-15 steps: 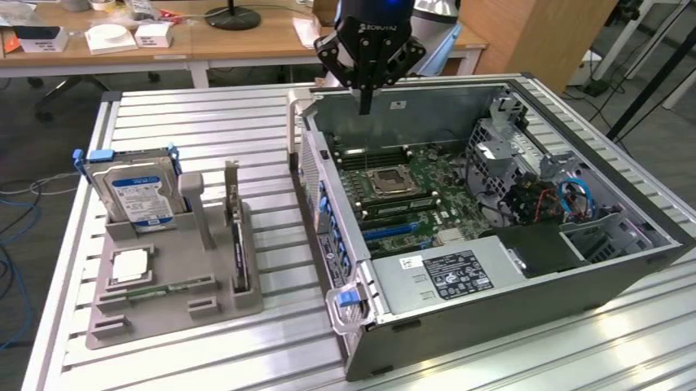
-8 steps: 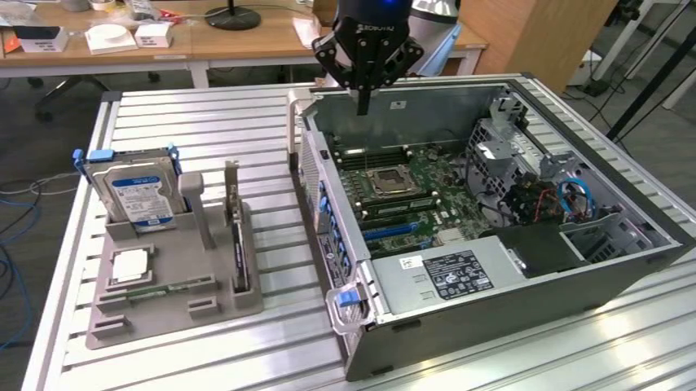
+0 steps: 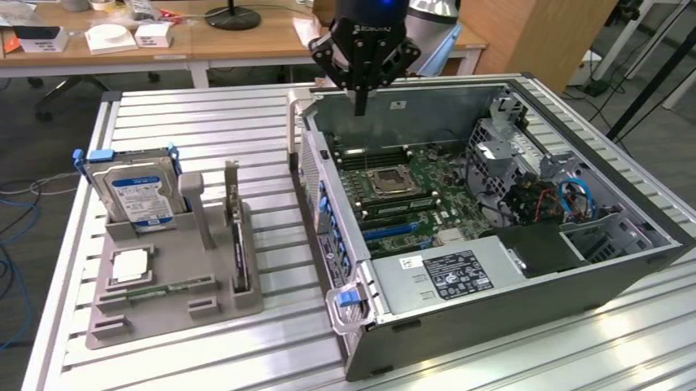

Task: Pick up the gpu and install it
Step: 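Reach for the gpu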

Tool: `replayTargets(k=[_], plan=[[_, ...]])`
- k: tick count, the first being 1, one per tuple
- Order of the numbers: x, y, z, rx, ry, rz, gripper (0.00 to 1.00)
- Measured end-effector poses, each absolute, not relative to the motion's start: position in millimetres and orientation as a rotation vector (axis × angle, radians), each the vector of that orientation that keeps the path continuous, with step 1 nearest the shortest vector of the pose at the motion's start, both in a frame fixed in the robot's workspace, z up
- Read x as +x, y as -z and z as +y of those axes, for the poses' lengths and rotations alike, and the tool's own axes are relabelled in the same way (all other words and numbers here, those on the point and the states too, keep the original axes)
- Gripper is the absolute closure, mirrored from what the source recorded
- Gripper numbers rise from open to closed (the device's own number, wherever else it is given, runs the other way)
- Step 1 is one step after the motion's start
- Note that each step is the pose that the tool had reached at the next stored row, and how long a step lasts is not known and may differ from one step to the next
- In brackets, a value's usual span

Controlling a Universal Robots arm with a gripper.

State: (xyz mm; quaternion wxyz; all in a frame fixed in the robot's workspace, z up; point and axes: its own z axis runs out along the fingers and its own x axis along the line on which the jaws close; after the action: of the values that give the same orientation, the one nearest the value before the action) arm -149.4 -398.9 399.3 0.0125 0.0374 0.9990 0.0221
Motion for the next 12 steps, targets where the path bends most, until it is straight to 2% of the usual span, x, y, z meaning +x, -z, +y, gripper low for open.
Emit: replayTargets(k=[12], plan=[[-157.7,-398.0,-398.8,0.117,-0.069,3.114,0.89]])
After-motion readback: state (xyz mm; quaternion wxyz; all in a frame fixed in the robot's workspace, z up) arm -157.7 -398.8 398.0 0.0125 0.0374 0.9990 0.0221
